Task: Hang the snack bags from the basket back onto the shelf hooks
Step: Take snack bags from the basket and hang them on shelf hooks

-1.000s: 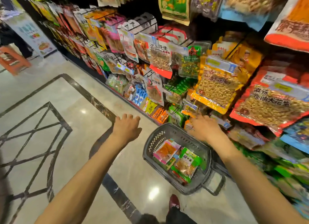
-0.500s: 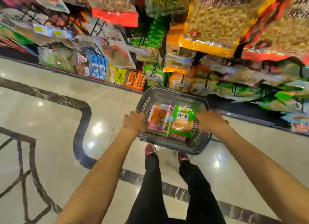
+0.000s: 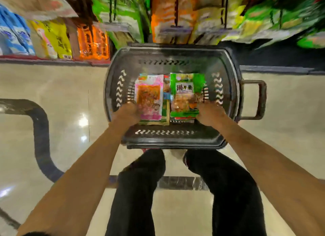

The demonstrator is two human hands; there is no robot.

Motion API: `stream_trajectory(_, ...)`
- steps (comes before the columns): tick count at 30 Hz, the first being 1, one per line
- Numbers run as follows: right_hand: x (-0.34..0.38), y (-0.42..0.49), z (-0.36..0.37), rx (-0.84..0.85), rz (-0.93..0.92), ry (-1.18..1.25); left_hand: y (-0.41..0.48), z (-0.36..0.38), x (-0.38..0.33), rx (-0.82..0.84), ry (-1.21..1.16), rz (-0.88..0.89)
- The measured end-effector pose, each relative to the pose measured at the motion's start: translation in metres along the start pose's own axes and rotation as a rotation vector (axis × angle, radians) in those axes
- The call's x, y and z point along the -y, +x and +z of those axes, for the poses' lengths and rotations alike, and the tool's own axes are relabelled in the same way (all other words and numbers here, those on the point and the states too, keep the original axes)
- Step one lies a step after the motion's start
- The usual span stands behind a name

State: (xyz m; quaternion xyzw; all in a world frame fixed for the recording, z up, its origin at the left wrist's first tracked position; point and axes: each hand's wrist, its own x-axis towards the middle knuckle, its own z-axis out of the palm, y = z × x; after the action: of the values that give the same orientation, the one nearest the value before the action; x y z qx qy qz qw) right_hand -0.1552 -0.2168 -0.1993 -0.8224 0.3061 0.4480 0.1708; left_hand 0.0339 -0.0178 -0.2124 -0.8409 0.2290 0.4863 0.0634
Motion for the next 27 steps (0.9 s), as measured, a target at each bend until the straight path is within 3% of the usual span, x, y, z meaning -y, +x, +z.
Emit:
stream_trajectory(8, -0.041, 0.124, 0.077, -0.038, 0.139, 0.363, 0.127, 0.056, 0.014, -0.002, -0.099, -0.077)
stream_trajectory(14, -0.045, 0.164, 0.105, -0.135, 0.277, 0.759, 0.183, 0.088, 0.018, -0.041, -0.287, -0.148)
stream_trajectory(20, -0.033, 0.181, 0.122, -0.113, 0.329, 0.982, 0.190, 0.099, 0.013, -0.232, -0.498, -0.314)
stream_trajectory(24, -0.033, 0.187, 0.123, -0.092, 0.336, 1.248, 0.184, 0.103, 0.007, -0.027, -0.919, -0.283)
stream_trajectory(27, -0.035, 0.181, 0.119, -0.038, 0.321, 1.211, 0.175, 0.106, -0.001, 0.017, -1.026, -0.198)
